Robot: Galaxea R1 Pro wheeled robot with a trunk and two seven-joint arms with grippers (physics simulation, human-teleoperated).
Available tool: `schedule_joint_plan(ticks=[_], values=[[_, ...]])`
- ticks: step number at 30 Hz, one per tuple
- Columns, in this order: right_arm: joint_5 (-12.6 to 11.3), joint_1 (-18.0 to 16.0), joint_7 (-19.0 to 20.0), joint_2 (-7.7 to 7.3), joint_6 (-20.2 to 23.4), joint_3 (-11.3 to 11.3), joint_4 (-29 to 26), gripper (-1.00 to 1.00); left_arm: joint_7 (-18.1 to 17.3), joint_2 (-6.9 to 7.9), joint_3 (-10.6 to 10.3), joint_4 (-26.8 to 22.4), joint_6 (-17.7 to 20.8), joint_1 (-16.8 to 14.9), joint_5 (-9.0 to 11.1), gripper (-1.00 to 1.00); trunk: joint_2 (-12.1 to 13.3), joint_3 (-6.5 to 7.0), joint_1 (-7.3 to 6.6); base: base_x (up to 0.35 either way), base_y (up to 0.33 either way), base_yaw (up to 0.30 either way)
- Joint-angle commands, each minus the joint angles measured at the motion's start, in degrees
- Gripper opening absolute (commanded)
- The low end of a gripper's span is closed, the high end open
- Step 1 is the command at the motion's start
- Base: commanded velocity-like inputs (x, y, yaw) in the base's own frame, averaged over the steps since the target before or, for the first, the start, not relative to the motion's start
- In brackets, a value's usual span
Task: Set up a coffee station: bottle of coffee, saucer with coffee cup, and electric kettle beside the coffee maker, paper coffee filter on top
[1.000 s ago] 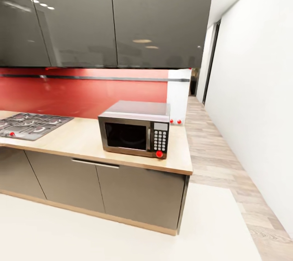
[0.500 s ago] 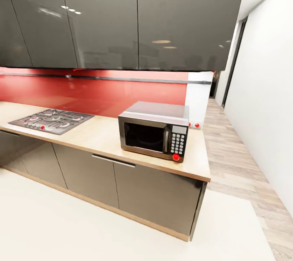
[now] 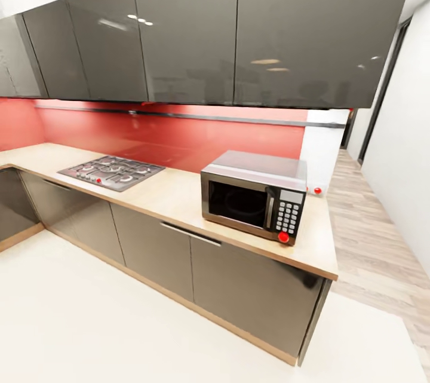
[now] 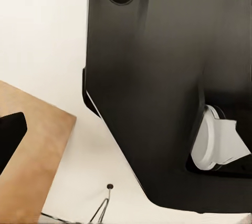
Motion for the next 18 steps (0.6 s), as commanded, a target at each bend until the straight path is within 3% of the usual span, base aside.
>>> schedule_joint_plan(ticks=[1, 18], values=[[0.01, -0.01, -0.02, 0.01, 0.05, -0.01, -0.05, 1.0, 0.01, -0.02, 0.29, -0.02, 0.02, -0.01, 0.33, 1.0, 0.34, 0.1, -0.21, 0.0, 0.0, 0.28], [0.01, -0.01, -0.02, -0.08, 0.07, 0.07, -0.16, 1.0, 0.01, -0.03, 0.32, -0.02, 0.03, -0.01, 0.36, 1.0, 7.16, 3.15, -3.94, 0.0, 0.0, 0.28]])
